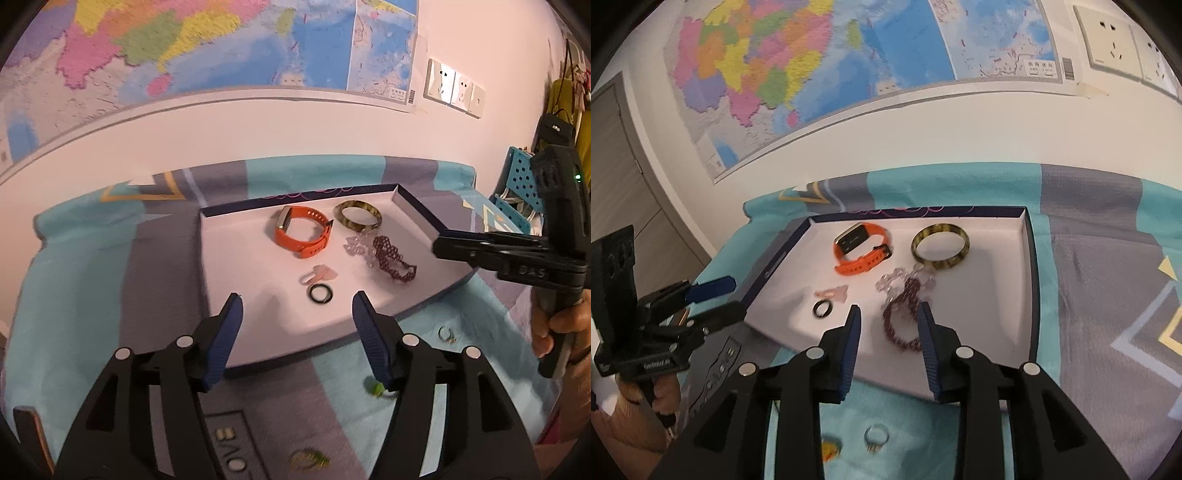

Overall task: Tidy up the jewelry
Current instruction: 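Open the left tool to drop the black ring while the right tool releases the maroon bracelet, then withdraw both tools from the box toward the remaining rings and bracelet, then close the right tool on the silver ring while the left tool grasps the gold-green beaded bracelet, then lift and carry the silver ring and beaded bracelet with both tools into the box, then open both tools to drop the silver ring and beaded bracelet in the box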

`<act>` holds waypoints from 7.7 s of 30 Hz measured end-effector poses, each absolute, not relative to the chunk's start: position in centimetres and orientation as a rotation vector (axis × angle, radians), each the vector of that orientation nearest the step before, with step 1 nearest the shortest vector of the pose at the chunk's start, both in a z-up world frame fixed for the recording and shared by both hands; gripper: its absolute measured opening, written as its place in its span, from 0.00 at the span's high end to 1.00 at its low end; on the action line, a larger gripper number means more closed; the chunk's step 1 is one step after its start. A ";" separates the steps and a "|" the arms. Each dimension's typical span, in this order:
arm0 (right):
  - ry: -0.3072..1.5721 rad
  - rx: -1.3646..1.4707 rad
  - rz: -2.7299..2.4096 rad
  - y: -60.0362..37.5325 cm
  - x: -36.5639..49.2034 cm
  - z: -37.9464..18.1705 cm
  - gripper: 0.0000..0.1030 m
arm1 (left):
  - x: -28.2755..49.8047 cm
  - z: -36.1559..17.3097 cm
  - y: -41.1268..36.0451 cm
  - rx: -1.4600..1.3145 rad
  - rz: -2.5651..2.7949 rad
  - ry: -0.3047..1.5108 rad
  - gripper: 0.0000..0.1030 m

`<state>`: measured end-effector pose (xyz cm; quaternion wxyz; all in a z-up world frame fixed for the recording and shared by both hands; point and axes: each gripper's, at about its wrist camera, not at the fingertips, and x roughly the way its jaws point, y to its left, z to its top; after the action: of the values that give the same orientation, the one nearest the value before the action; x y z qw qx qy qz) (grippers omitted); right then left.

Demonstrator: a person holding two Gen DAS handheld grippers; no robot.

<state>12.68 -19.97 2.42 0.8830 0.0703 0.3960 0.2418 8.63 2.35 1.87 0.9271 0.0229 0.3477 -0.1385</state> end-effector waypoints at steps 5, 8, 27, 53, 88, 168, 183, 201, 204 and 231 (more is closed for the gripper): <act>0.835 0.111 0.502 -20.0 10.2 2.1 0.69 | 6.6 1.4 3.5 0.064 -0.269 0.711 0.39; 0.850 0.093 0.492 -20.1 9.1 1.4 0.65 | 5.4 0.8 4.0 0.076 -0.268 0.720 0.39; 0.930 0.124 0.457 -20.9 6.1 -1.9 0.65 | 1.3 -2.9 3.8 0.093 -0.316 0.806 0.41; 0.933 0.003 0.443 -18.4 5.8 -1.9 0.64 | 1.5 -4.1 2.5 0.104 -0.364 0.866 0.75; 0.922 -0.045 0.439 -17.5 6.0 -1.8 0.86 | 1.6 -4.0 2.1 0.107 -0.358 0.859 0.79; 0.851 -0.012 0.452 -17.0 13.1 0.4 0.86 | 11.6 -0.4 -1.0 0.075 -0.351 0.781 0.79; 0.883 -0.027 0.441 -16.4 14.1 -0.9 0.86 | 13.0 -1.9 -1.2 0.072 -0.337 0.824 0.79; 0.915 -0.052 0.412 -15.9 14.7 -1.6 0.85 | 13.7 -2.6 -1.6 0.060 -0.338 0.863 0.79; 0.917 -0.045 0.403 -16.1 14.8 -1.7 0.84 | 13.7 -2.7 -1.6 0.062 -0.336 0.861 0.79; 0.856 0.012 0.511 -18.0 7.9 1.0 0.70 | 5.8 0.3 0.1 0.080 -0.410 0.736 0.58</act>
<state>7.89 -18.05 0.97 0.8784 0.0056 0.4103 0.2451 5.80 0.10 0.26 0.9118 0.0387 0.3571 -0.1989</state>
